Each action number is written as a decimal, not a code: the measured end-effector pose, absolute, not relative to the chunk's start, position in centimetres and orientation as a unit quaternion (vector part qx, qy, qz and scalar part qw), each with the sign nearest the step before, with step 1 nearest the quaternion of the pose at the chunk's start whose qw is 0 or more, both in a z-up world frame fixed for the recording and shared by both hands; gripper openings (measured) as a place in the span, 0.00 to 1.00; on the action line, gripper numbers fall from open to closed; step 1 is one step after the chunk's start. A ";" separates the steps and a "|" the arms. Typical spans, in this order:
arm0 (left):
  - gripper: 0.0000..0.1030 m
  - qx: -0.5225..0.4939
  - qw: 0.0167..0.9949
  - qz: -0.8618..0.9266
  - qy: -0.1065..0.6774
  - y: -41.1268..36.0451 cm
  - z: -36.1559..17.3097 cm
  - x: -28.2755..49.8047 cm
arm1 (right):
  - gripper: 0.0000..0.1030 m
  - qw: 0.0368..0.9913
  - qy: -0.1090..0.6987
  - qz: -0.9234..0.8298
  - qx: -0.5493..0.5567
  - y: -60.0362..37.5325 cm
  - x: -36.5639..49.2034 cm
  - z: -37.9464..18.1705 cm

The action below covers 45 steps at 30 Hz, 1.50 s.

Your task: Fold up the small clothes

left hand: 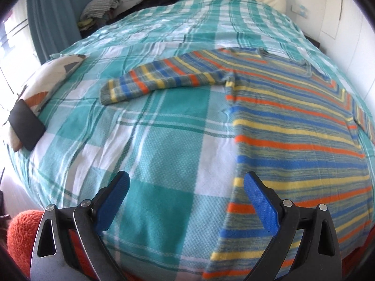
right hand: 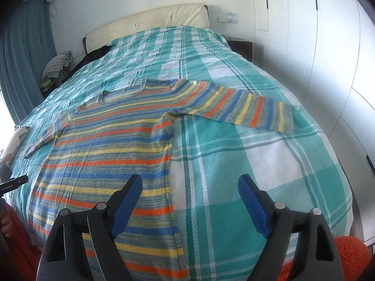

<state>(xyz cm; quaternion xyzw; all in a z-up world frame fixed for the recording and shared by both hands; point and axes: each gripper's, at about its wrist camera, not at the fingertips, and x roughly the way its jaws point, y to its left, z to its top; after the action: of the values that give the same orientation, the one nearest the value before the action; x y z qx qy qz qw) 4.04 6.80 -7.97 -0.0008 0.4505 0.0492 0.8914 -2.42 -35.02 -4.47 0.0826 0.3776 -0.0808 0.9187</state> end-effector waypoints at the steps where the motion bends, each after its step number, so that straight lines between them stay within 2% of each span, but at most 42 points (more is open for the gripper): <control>1: 0.96 0.003 0.892 0.053 0.449 6.8 -8.1 4.0 | 0.81 0.918 0.379 -0.081 0.085 -35.3 -2.3 -4.6; 6: 0.96 0.025 0.889 0.042 0.455 6.1 -8.3 5.1 | 0.81 0.911 0.391 -0.083 0.097 -36.1 -1.2 -4.9; 10: 0.96 0.040 0.889 0.012 0.457 5.4 -8.5 7.6 | 0.81 0.906 0.404 -0.106 0.060 -36.2 1.1 -5.4; 13: 0.96 0.064 0.880 0.022 0.469 5.3 -10.3 9.6 | 0.81 0.898 0.421 -0.112 0.062 -36.5 2.4 -7.1; 16: 1.00 0.024 0.873 0.024 0.487 6.8 -12.8 10.1 | 0.81 0.882 0.455 -0.114 0.048 -36.4 3.1 -9.4; 19: 1.00 -0.028 0.880 0.033 0.473 8.0 -13.3 9.4 | 0.88 0.866 0.486 -0.114 0.030 -35.9 3.2 -11.7; 25: 1.00 -0.003 0.879 0.036 0.476 7.3 -13.3 9.3 | 0.99 0.865 0.483 -0.136 0.025 -36.1 3.1 -12.3; 45: 1.00 0.024 0.874 0.033 0.485 6.8 -13.3 9.1 | 1.00 0.865 0.481 -0.137 0.025 -36.0 3.1 -12.5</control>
<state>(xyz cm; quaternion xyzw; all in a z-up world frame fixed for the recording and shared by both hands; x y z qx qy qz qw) 9.07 6.81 -13.35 0.0238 0.4850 0.0329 0.8736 3.06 -36.02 -12.48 0.0249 0.4814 -0.1372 0.8653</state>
